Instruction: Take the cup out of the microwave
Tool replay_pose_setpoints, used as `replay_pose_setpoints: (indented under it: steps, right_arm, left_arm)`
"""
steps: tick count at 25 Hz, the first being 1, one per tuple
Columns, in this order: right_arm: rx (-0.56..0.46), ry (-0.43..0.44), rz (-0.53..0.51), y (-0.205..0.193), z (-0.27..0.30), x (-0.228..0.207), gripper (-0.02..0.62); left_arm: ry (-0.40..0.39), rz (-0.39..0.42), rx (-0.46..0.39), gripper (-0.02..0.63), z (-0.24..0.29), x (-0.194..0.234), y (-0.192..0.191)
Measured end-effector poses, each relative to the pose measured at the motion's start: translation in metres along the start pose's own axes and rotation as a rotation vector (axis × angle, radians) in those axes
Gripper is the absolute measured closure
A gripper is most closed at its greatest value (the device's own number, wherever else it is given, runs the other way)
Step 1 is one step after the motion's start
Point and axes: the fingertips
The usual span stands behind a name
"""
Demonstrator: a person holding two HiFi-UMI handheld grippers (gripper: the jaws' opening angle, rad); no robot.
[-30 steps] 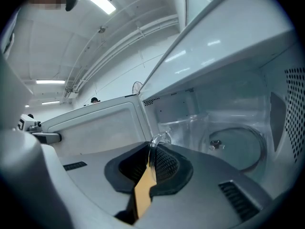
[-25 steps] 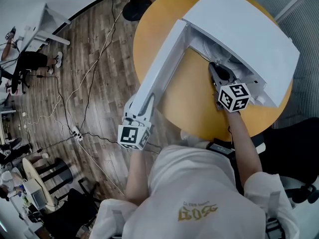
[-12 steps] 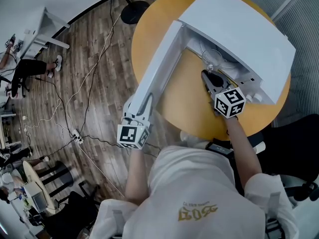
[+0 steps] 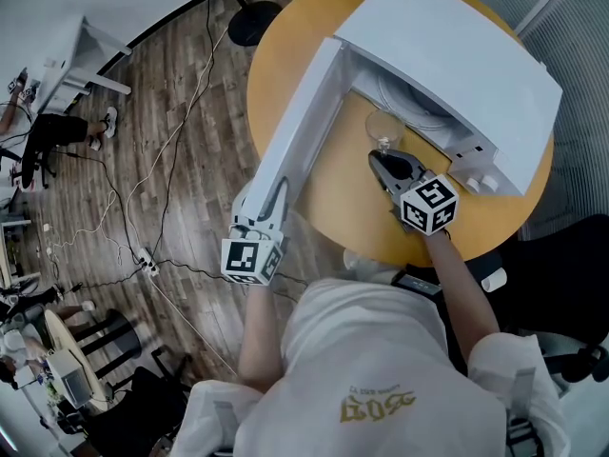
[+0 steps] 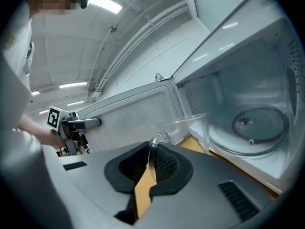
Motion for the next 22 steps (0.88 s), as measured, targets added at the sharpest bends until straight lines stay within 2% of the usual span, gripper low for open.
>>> replay_pose_setpoints:
  steps: [12, 22]
  right_arm:
    - [0.067, 0.148, -0.010, -0.026, 0.003, 0.037, 0.572]
    - [0.120, 0.212, 0.003, -0.046, 0.000, 0.053, 0.572]
  left_arm:
    - [0.003, -0.002, -0.001, 0.442, -0.001, 0.000, 0.000]
    - [0.010, -0.003, -0.007, 0.442, -0.003, -0.002, 0.000]
Point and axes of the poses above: the fingertips, and each gripper's own axes: z forward along the fingers, x to its left, y out of its top, and after that the axes turned 6 degrees about -z, right-handed
